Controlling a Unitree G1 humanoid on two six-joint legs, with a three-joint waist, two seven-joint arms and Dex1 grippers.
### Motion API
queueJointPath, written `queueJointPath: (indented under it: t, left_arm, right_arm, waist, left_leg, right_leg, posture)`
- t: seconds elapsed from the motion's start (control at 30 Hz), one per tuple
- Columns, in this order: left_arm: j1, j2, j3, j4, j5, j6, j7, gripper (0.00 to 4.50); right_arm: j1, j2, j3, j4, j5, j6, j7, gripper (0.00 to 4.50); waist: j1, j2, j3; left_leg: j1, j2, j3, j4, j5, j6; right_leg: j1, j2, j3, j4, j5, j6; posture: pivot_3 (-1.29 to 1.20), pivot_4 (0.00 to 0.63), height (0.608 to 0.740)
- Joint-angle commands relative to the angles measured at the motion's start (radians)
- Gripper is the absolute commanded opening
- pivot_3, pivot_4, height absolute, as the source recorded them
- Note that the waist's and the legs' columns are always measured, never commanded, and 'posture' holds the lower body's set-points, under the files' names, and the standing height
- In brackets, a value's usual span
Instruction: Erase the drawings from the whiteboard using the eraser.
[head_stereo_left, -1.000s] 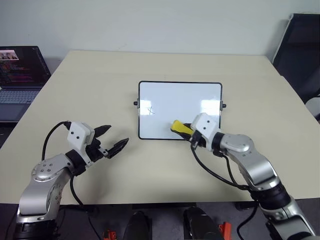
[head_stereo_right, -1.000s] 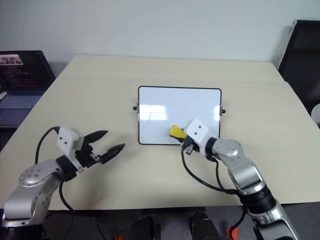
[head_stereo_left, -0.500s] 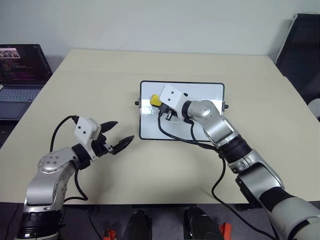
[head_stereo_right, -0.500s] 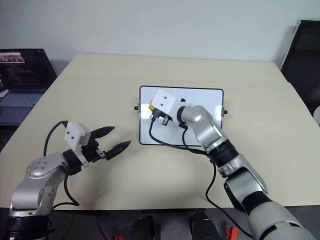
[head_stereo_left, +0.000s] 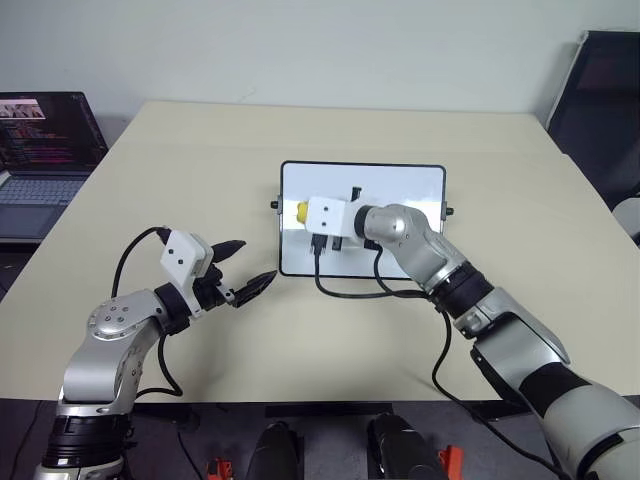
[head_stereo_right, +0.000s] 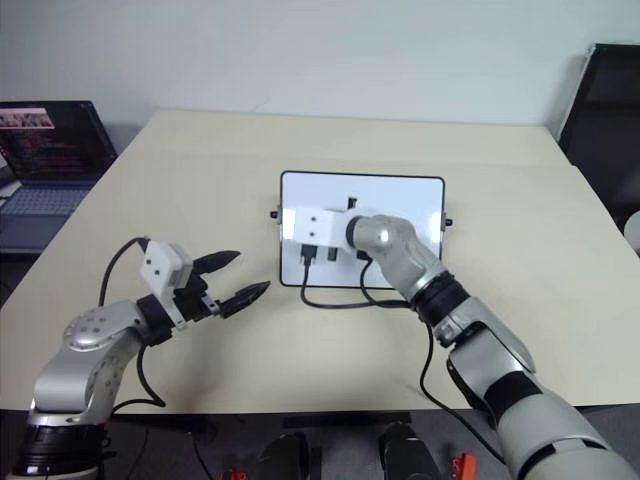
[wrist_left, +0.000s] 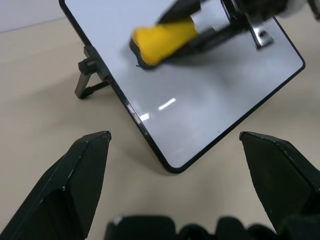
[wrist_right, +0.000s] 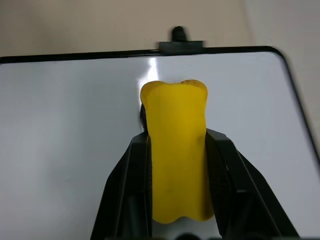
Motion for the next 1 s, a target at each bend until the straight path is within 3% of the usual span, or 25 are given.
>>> queueJointPath:
  t: [0.03,0.23,0.47,0.8,1.0]
  left_arm:
    - [-0.015,0.001,-0.002,-0.015,-0.002,-0.011,-0.005,4.5]
    - [-0.018,-0.002,-0.009,-0.019,-0.005,-0.007,-0.004,4.5]
    - [-0.027,0.001,-0.017,-0.013,-0.008,-0.006,-0.009,4.5]
    - [-0.03,0.0,-0.022,-0.011,-0.007,-0.007,-0.013,4.5]
    - [-0.036,0.0,-0.025,-0.005,-0.006,-0.007,-0.02,4.5]
  right_arm:
    - [-0.008,0.018,-0.036,0.006,0.006,-0.007,0.004,1.1]
    - [0.053,-0.009,0.034,-0.059,-0.01,-0.004,0.202,1.1]
    - [-0.023,0.029,-0.052,0.02,-0.049,-0.034,-0.039,1.1]
    - [0.077,-0.021,0.014,-0.095,-0.048,0.004,0.212,1.1]
    - [0.07,-0.058,-0.056,-0.09,-0.073,0.012,0.089,1.1]
  waist:
    - [0.0,0.0,0.0]
    - [-0.001,0.0,0.0]
    - [-0.002,0.0,0.0]
    - [0.0,0.0,0.0]
    - [0.001,0.0,0.0]
  left_leg:
    - [0.0,0.0,0.0,0.0,0.0,0.0]
    - [0.0,0.0,0.0,-0.002,0.0,0.0]
    - [0.0,0.0,0.0,-0.001,0.0,0.0]
    - [0.0,0.0,0.0,-0.002,0.001,0.001]
    - [0.0,0.0,0.0,-0.001,0.001,0.001]
  right_leg:
    - [0.0,0.0,0.0,0.0,0.0,0.0]
    - [0.0,0.0,0.0,-0.001,0.001,0.003]
    - [-0.001,0.0,0.0,0.001,0.0,0.001]
    - [0.0,0.0,0.0,-0.001,0.004,0.002]
    - [0.0,0.0,0.0,0.0,0.001,0.0]
  posture:
    - [0.0,0.15,0.74]
    - [0.0,0.15,0.74]
    - [0.0,0.15,0.74]
    - [0.0,0.15,0.74]
    - [0.0,0.15,0.74]
